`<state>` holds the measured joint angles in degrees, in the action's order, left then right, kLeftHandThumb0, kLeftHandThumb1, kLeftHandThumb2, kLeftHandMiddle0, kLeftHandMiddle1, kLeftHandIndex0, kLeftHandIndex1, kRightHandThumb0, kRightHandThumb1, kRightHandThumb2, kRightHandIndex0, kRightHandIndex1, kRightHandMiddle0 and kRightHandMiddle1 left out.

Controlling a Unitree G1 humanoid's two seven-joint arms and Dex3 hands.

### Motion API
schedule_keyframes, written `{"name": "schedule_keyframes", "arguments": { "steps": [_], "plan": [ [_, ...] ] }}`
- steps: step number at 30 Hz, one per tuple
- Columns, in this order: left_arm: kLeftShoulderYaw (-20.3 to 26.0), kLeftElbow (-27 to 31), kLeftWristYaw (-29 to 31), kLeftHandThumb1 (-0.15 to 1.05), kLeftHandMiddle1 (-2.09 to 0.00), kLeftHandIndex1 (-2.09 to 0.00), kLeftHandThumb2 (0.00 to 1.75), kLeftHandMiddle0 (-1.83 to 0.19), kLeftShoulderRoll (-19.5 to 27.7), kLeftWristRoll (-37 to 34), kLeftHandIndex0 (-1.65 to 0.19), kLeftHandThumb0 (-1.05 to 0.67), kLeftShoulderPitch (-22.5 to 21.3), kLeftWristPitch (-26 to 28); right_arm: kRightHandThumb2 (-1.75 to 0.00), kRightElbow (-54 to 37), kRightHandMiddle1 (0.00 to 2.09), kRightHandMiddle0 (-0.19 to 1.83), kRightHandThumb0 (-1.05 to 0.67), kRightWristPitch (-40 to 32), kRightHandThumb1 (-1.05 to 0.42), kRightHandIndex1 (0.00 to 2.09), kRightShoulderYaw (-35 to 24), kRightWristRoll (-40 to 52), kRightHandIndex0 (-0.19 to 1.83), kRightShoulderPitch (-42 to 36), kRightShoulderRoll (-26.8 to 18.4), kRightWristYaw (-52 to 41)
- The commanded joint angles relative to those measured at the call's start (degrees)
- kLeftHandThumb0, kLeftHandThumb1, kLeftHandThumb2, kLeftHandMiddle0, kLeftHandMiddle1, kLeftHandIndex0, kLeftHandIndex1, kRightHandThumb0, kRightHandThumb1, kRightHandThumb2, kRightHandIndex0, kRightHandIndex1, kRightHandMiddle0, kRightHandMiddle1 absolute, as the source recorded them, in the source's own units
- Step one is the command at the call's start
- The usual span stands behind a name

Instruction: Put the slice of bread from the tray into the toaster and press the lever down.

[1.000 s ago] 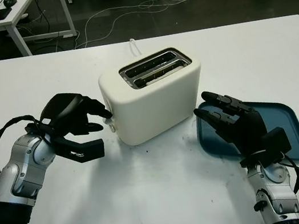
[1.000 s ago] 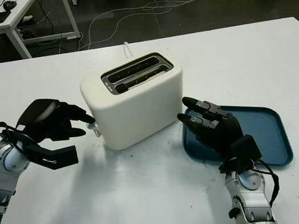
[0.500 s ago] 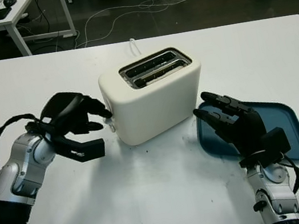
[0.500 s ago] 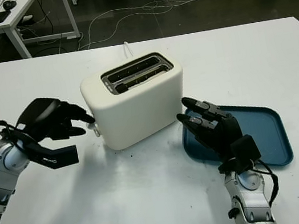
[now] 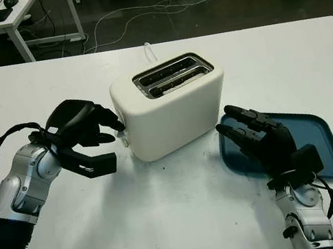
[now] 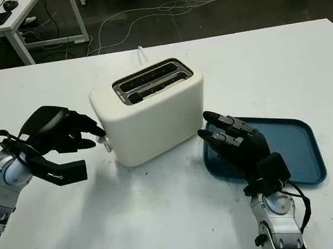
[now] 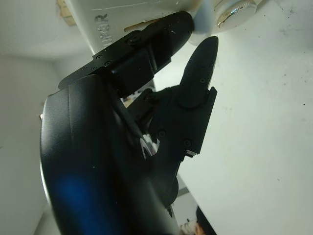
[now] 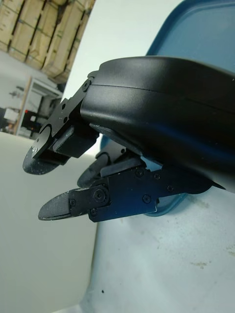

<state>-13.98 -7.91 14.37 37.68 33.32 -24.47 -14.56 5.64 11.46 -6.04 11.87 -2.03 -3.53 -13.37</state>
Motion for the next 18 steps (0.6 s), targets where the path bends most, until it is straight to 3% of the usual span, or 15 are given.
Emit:
{"name": "schedule_keyframes", "arguments": {
  "steps": [1, 4, 6, 9, 12, 18],
  "plan": [
    [-4.0, -0.1, 3.3, 0.85, -0.73, 0.0, 0.0, -1.07, -2.2, 0.7, -1.3, -0.35, 3.0, -0.2, 0.0, -1.3, 0.0, 0.84, -0.44, -0.4, -0.89, 0.0, -0.1, 0.7, 0.9, -0.6, 0.0, -0.4],
    [-4.6, 0.2, 1.9, 0.84, -0.66, -0.01, 0.0, -1.1, -4.4, 0.3, -1.31, -0.36, 4.6, 0.8, 0.0, -2.9, 0.0, 0.84, -0.45, -1.4, -0.9, 0.01, 0.0, 0.7, 0.9, -1.9, -0.5, -0.3],
    [-5.4, -1.3, -1.3, 0.82, -0.72, -0.01, 0.0, -1.09, -8.1, 0.1, -1.31, -0.35, 6.3, 1.5, 0.0, -3.6, 0.0, 0.84, -0.44, -1.7, -0.9, 0.01, 0.0, 0.7, 0.9, -2.6, -0.5, -0.4],
    [-8.7, -9.0, -9.1, 0.81, -0.97, 0.0, 0.01, -0.99, -16.2, 0.5, -1.3, -0.36, 9.0, 0.9, 0.0, -3.7, 0.0, 0.84, -0.45, -2.7, -0.9, 0.01, -0.1, 0.9, 0.91, -3.0, -1.0, -0.6],
    [-13.4, -18.6, -14.9, 0.84, -1.03, -0.01, 0.01, -0.97, -23.6, 1.6, -1.3, -0.37, 11.6, -0.5, 0.0, -3.1, 0.0, 0.83, -0.46, -3.8, -0.9, 0.01, -0.6, 0.2, 0.92, -2.5, -2.3, -0.5],
    [-15.1, -21.0, -18.5, 0.83, -1.1, -0.01, 0.01, -0.95, -25.8, 1.6, -1.29, -0.34, 12.9, 0.2, 0.0, -0.9, 0.01, 0.85, -0.38, -3.7, -0.89, 0.02, -1.1, 0.8, 0.93, -0.6, -3.3, -1.3]
  ]
}}
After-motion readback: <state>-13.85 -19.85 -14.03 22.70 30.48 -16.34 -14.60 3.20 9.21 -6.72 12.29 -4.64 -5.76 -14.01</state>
